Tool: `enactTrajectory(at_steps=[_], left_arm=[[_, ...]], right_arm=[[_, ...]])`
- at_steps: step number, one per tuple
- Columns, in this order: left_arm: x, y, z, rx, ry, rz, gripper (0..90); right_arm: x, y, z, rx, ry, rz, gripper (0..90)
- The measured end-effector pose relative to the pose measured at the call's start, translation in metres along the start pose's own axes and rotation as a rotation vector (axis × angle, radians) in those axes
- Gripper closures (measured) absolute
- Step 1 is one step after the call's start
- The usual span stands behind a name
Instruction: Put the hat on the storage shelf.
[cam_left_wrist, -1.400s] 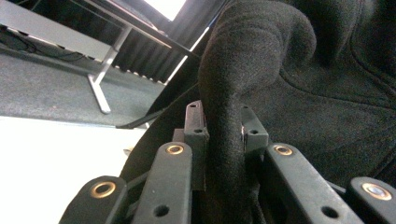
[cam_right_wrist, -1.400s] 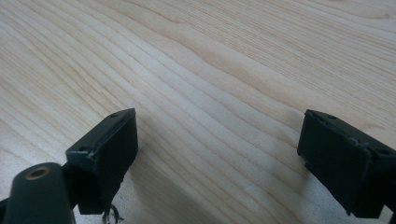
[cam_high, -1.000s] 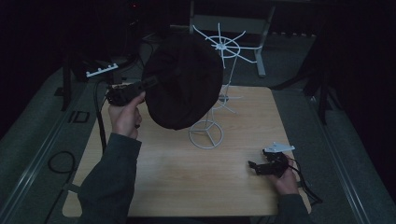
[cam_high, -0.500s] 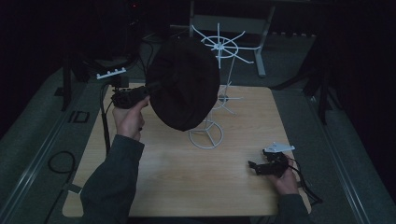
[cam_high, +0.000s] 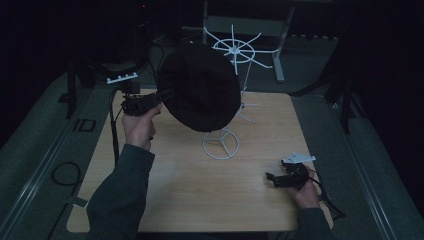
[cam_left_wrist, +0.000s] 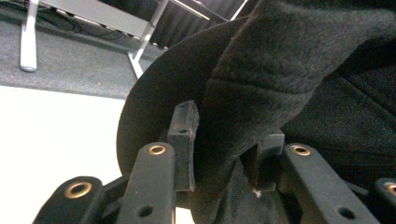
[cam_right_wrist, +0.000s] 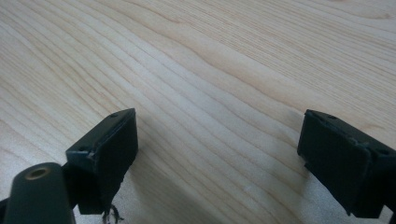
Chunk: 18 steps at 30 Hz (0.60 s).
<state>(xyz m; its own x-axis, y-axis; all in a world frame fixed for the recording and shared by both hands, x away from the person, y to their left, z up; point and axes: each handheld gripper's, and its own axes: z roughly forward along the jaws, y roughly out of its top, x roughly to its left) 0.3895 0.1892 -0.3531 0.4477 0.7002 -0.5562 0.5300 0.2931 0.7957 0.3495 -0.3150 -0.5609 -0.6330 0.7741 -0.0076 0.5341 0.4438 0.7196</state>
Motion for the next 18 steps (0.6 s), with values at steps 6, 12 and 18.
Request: enactTrajectory(at_steps=[6,12,18], left_arm=[[0.0011,0.0008,-0.0008,-0.002,-0.014,-0.001,64.3],[0.0012,0.0013,-0.0034,0.004,-0.004,0.016,52.5],[0.0030,0.0023,-0.0061,-0.003,0.010,0.020,49.2]], right_arm=[[0.0000,0.0000,0.0000,0.000,0.000,0.000,12.1],[0.0000,0.0000,0.0000,0.000,0.000,0.000,12.0],[0.0000,0.0000,0.0000,0.000,0.000,-0.001,12.1]])
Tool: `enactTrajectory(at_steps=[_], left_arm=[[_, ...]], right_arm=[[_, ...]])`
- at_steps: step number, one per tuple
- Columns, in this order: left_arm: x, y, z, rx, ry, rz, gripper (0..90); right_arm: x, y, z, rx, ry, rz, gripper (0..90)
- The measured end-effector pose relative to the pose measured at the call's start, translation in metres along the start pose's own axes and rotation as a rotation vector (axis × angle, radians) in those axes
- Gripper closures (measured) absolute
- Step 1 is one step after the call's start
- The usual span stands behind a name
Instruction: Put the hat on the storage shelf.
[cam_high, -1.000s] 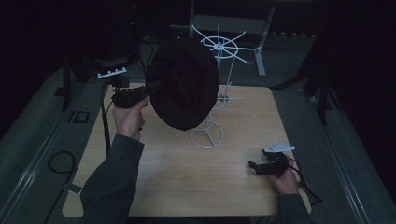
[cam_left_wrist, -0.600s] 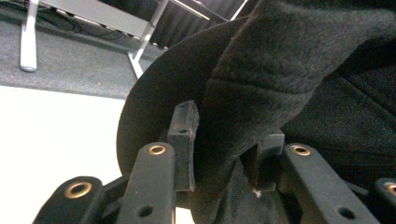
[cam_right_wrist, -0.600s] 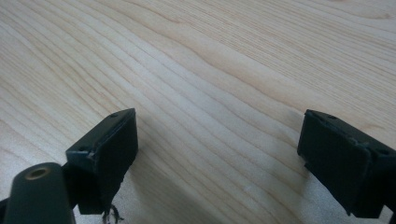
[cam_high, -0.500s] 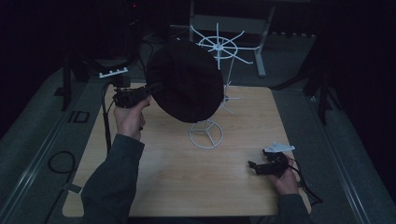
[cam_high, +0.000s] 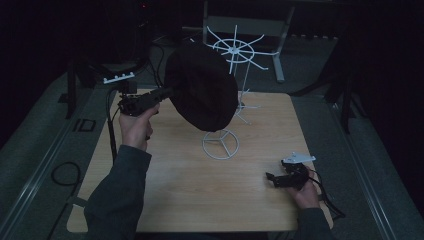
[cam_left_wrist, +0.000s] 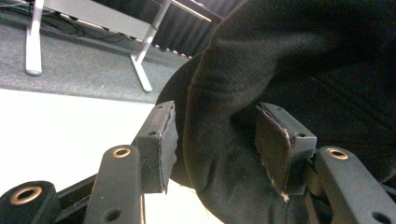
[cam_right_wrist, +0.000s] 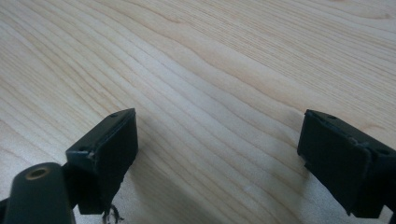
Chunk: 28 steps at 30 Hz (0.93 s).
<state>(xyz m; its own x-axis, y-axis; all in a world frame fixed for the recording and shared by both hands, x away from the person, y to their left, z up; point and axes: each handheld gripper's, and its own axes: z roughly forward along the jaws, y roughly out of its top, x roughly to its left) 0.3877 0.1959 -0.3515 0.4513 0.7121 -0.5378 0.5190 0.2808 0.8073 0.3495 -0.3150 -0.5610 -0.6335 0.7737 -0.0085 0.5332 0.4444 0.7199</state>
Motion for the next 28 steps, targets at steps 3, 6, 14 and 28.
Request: enactTrajectory(at_steps=[3,6,14,28], left_arm=[[0.000,0.000,-0.001,0.006,0.010,0.012,49.2],[0.000,-0.001,-0.002,0.012,0.008,0.028,49.3],[0.002,-0.005,-0.011,0.013,0.034,0.063,49.3],[0.016,-0.028,-0.029,0.035,0.158,0.116,48.4]], right_arm=[[0.000,0.000,0.000,0.000,0.000,0.000,12.1],[0.000,0.000,0.000,0.000,0.000,0.000,12.1],[0.000,0.000,0.000,0.000,-0.001,0.000,12.0],[0.000,0.000,0.000,0.001,-0.002,0.003,12.1]])
